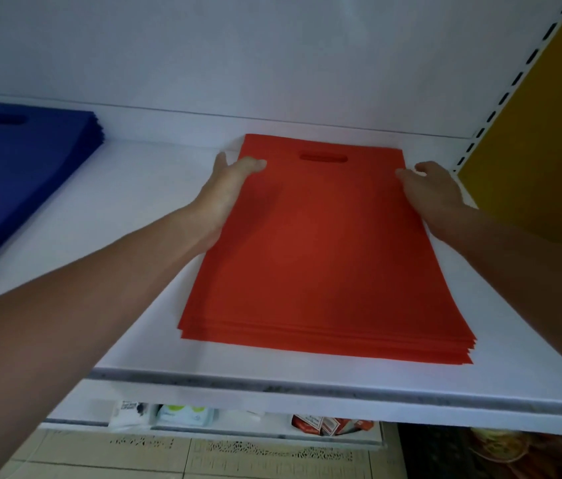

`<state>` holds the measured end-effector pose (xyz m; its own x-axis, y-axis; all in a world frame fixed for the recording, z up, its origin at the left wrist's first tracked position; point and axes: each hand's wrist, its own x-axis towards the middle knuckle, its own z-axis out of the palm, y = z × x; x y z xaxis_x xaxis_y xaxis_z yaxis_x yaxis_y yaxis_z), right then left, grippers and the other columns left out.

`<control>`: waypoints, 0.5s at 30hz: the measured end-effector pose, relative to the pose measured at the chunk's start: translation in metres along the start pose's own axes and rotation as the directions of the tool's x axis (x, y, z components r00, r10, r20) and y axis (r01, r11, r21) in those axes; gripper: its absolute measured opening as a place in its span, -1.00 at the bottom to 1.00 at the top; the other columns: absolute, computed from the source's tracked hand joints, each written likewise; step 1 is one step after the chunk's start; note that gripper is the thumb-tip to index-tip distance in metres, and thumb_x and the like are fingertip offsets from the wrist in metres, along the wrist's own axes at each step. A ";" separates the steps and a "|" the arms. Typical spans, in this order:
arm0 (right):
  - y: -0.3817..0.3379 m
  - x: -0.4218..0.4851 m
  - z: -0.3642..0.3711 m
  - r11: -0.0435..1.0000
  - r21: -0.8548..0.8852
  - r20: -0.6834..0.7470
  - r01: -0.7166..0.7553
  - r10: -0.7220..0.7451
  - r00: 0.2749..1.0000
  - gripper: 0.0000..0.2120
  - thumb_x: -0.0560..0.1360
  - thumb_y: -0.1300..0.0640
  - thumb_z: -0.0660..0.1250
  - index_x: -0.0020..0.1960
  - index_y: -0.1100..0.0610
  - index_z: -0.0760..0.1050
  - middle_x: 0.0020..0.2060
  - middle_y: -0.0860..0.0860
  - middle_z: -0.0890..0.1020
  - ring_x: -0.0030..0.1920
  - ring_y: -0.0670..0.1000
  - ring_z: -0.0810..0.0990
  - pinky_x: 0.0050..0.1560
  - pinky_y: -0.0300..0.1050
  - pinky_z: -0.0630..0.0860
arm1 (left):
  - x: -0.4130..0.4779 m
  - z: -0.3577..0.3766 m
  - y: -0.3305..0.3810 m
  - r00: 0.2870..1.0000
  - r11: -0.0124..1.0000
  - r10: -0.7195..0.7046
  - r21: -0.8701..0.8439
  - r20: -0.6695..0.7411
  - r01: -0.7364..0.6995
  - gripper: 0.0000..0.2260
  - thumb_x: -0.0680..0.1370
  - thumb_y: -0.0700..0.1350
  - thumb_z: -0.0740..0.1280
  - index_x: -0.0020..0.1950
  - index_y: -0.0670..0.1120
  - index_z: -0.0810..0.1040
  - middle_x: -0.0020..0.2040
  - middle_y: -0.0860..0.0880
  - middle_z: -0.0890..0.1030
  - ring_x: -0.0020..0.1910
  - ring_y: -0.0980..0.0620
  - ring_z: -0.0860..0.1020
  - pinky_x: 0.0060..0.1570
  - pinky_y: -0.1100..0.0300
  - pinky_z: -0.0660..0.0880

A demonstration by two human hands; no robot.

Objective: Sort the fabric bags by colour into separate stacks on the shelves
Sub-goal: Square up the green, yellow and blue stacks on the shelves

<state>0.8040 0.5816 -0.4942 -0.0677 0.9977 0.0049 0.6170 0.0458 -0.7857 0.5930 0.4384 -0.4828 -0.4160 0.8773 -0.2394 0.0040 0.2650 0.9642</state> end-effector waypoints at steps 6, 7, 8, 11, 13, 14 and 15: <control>-0.001 0.000 -0.008 0.994 0.102 0.139 -0.045 0.031 0.990 -0.45 0.53 0.09 0.26 0.47 0.09 0.19 0.37 0.09 0.38 0.27 0.06 0.43 0.31 -0.03 0.37 | -0.001 -0.007 0.012 0.998 0.993 -0.041 -0.113 -0.045 0.036 -0.71 0.54 0.10 0.18 0.20 0.03 0.43 0.14 0.07 0.55 0.15 0.18 0.50 0.02 0.27 0.38; 0.005 0.001 -0.014 0.998 0.038 0.102 -0.057 0.053 0.993 -0.47 0.53 0.08 0.25 0.46 0.11 0.22 0.33 0.12 0.42 0.25 0.07 0.45 0.26 -0.03 0.41 | -0.001 -0.014 0.014 0.994 0.996 -0.052 -0.080 -0.097 0.044 -0.70 0.54 0.09 0.18 0.24 0.04 0.38 0.18 0.01 0.47 0.20 0.08 0.44 0.09 0.23 0.36; 0.011 0.001 -0.021 0.997 -0.024 0.045 -0.076 0.077 0.996 -0.52 0.52 0.08 0.24 0.41 0.15 0.29 0.23 0.14 0.48 0.16 0.08 0.49 0.12 -0.05 0.46 | -0.002 -0.019 0.012 0.990 0.998 -0.058 0.012 -0.132 0.060 -0.67 0.55 0.08 0.19 0.26 -0.01 0.37 0.13 -0.03 0.45 0.15 0.01 0.43 0.13 0.18 0.36; 0.018 -0.005 -0.027 0.983 -0.140 -0.056 -0.118 0.111 0.992 -0.74 0.52 0.14 0.18 0.03 0.34 0.47 -0.24 0.16 0.48 -0.19 0.07 0.46 -0.35 -0.20 0.29 | -0.010 -0.029 0.000 0.987 0.947 -0.083 0.299 -0.139 0.122 -0.71 0.52 0.03 0.27 0.12 -0.14 0.49 -0.03 -0.09 0.53 -0.09 -0.02 0.52 0.06 0.13 0.47; 0.011 -0.017 -0.020 0.967 -0.230 -0.048 -0.111 0.102 0.994 -0.81 0.52 0.15 0.14 -0.09 0.28 0.43 -0.30 0.12 0.43 -0.23 0.09 0.44 -0.35 -0.20 0.25 | -0.022 -0.022 -0.001 0.992 0.947 -0.119 0.297 -0.033 0.123 -0.66 0.43 0.09 0.34 0.05 -0.12 0.55 -0.07 -0.06 0.58 -0.14 0.00 0.54 0.03 0.15 0.47; 0.005 -0.025 -0.015 0.961 -0.265 -0.030 -0.084 0.079 0.996 -0.82 0.52 0.14 0.13 -0.06 0.24 0.42 -0.23 0.13 0.47 -0.18 0.11 0.48 -0.28 -0.19 0.28 | -0.026 -0.018 0.000 0.991 0.946 -0.132 0.300 0.004 0.125 -0.56 0.33 0.17 0.37 0.06 -0.10 0.56 -0.05 -0.04 0.59 -0.12 0.01 0.55 0.07 0.14 0.46; 0.000 -0.032 -0.009 0.959 -0.279 -0.013 -0.050 0.048 0.999 -0.81 0.51 0.12 0.13 -0.01 0.23 0.43 -0.14 0.15 0.49 -0.08 0.13 0.51 -0.21 -0.17 0.30 | -0.029 -0.016 0.001 0.990 0.943 -0.137 0.309 0.020 0.124 -0.43 0.22 0.23 0.37 0.10 -0.09 0.57 0.00 -0.02 0.59 -0.06 0.00 0.56 0.13 0.14 0.45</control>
<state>0.8138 0.5500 -0.4888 -0.0279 0.9993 -0.0249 0.8137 0.0082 -0.5812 0.5905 0.4069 -0.4727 -0.3943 0.8405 -0.3717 0.2328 0.4826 0.8443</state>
